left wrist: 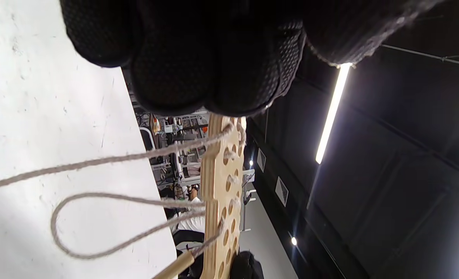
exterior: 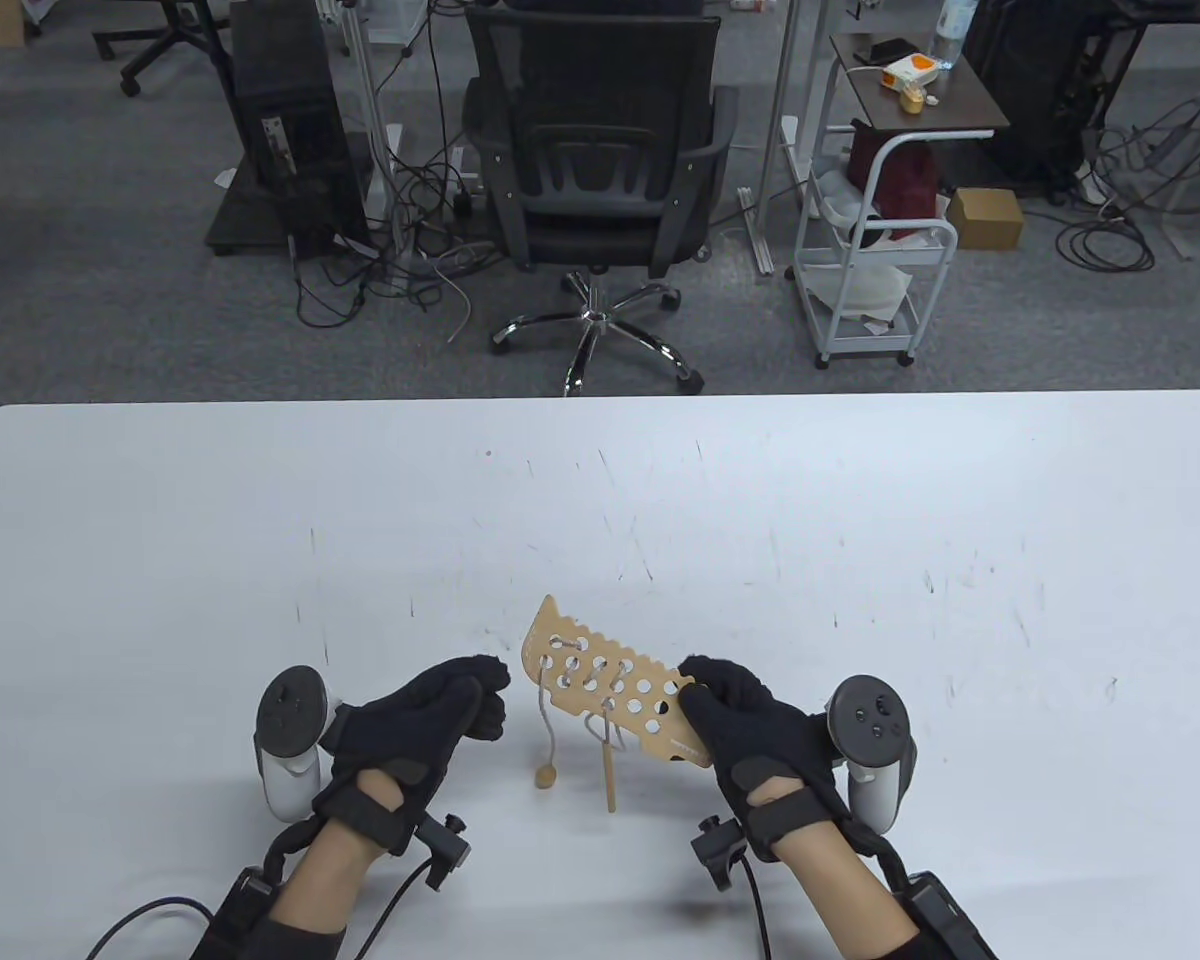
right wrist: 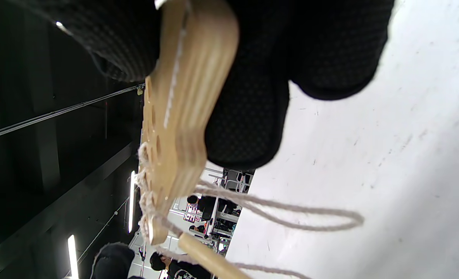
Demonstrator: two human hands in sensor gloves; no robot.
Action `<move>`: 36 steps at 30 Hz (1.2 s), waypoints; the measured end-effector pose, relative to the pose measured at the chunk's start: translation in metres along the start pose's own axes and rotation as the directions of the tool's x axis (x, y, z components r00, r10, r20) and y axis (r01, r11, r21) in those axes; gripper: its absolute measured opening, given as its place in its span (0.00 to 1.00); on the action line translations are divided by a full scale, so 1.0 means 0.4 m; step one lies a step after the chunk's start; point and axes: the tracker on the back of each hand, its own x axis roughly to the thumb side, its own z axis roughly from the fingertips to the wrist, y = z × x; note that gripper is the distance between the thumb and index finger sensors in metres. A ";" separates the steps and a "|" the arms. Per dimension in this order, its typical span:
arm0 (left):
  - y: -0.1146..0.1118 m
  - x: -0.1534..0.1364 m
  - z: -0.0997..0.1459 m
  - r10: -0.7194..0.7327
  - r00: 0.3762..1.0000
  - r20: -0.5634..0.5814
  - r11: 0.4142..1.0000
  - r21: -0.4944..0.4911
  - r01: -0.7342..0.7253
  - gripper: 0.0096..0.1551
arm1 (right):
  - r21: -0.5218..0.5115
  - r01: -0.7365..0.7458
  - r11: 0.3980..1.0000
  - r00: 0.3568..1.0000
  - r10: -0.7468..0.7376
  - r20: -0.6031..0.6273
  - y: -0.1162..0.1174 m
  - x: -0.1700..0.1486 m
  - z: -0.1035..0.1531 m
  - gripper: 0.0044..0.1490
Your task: Thread rope through all holes on crocodile lacing toy
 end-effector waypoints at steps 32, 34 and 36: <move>-0.131 -0.030 -0.009 -0.402 0.914 -0.061 0.873 -0.327 0.362 0.36 | 0.145 0.080 0.986 0.997 -0.079 -0.016 0.074 0.003 0.021 0.31; -0.132 -0.031 -0.009 -0.407 0.911 -0.064 0.871 -0.327 0.366 0.36 | 0.168 0.112 0.979 0.994 -0.108 -0.031 0.081 0.000 0.021 0.32; -0.133 -0.033 -0.009 -0.407 0.911 -0.072 0.872 -0.327 0.364 0.34 | 0.192 0.134 0.972 0.991 -0.129 -0.040 0.089 -0.002 0.021 0.32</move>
